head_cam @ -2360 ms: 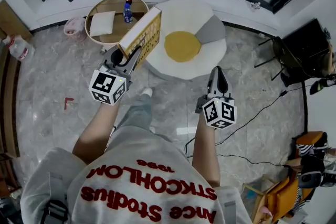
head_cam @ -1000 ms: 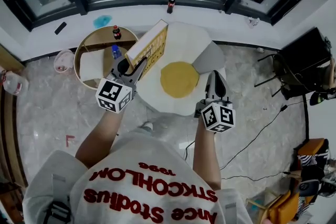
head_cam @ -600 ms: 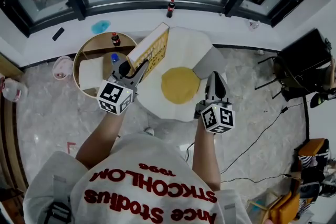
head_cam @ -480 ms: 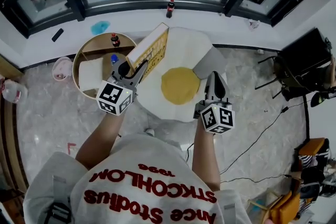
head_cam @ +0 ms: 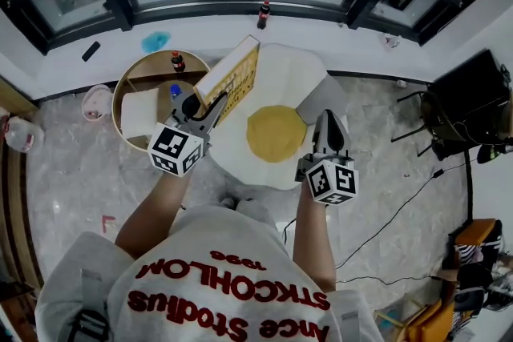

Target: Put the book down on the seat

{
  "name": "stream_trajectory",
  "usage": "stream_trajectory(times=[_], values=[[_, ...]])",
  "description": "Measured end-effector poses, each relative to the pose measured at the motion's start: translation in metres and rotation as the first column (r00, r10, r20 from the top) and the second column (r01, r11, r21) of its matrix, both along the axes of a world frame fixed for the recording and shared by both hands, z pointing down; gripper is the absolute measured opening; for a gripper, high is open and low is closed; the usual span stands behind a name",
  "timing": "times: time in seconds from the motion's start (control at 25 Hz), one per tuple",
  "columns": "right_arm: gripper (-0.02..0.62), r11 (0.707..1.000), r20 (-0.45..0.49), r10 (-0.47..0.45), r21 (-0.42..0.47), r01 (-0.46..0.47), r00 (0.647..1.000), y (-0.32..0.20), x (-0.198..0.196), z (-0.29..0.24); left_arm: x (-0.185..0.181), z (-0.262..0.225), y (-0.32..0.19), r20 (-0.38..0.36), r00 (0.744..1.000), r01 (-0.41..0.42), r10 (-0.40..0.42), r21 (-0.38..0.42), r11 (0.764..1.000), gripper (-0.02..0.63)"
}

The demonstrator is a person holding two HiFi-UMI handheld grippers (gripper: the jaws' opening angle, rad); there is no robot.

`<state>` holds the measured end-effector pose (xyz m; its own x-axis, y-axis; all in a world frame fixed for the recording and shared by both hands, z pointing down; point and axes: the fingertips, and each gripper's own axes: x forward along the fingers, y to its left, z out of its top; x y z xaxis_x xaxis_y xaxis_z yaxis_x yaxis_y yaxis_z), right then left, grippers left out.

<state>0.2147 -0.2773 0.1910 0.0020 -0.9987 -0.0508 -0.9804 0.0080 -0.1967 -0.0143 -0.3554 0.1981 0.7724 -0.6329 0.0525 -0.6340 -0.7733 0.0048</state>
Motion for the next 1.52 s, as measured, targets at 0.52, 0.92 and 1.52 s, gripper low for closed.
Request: stream_trajectory(times=[0.52,0.92,1.52], values=[[0.025,0.999,-0.008,-0.028,-0.021,0.028,1.000,-0.004,0.037,0.001,0.031,0.009,0.000,-0.001,1.000,0.026,-0.026,-0.028,0.999,0.146],[0.025,1.000,-0.020,-0.016,0.002,0.016,1.000,-0.004,0.055,0.014,0.046,0.027,-0.007,0.012,0.999,0.046,-0.045,-0.037,0.998,0.146],[0.025,0.997,0.019,0.070,-0.010,-0.070,0.997,-0.003,0.096,0.054,0.075,0.058,-0.013,0.034,0.999,0.034,-0.033,-0.026,0.999,0.146]])
